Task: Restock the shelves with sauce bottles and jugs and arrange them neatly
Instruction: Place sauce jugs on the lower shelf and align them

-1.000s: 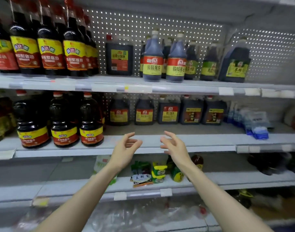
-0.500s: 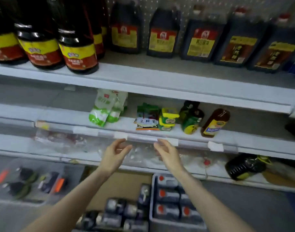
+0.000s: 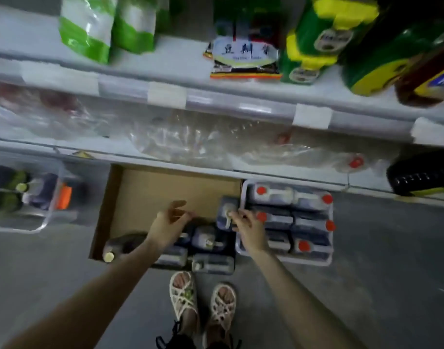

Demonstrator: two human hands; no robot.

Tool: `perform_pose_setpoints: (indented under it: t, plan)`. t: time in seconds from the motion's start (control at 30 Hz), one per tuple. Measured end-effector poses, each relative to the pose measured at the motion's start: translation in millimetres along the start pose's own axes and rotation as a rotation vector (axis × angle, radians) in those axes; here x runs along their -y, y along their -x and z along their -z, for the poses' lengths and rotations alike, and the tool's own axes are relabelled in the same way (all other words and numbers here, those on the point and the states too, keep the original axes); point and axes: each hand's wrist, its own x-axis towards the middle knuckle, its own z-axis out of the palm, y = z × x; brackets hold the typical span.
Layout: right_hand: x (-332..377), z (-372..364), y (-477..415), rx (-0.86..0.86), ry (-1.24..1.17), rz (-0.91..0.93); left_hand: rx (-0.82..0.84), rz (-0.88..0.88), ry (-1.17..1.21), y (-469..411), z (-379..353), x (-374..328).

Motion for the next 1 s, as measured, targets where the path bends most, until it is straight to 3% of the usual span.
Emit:
perform_pose_setpoints:
  t: [0.47, 0.77, 1.0]
  plan:
    - [-140.2, -48.3, -130.5, -0.082, 0.104, -0.220, 0.065, 0.090, -0.012, -113.7, -70.9, 122.7]
    - [-144.5, -68.8, -178.4, -0.117, -0.093, -0.361, 0.073, 0.146, -0.018, -140.1, -77.8, 156.4]
    - [-149.1, -72.7, -181.2, -0.177, -0.099, -0.354, 0.103, 0.160, 0.037, -140.1, -67.4, 154.0]
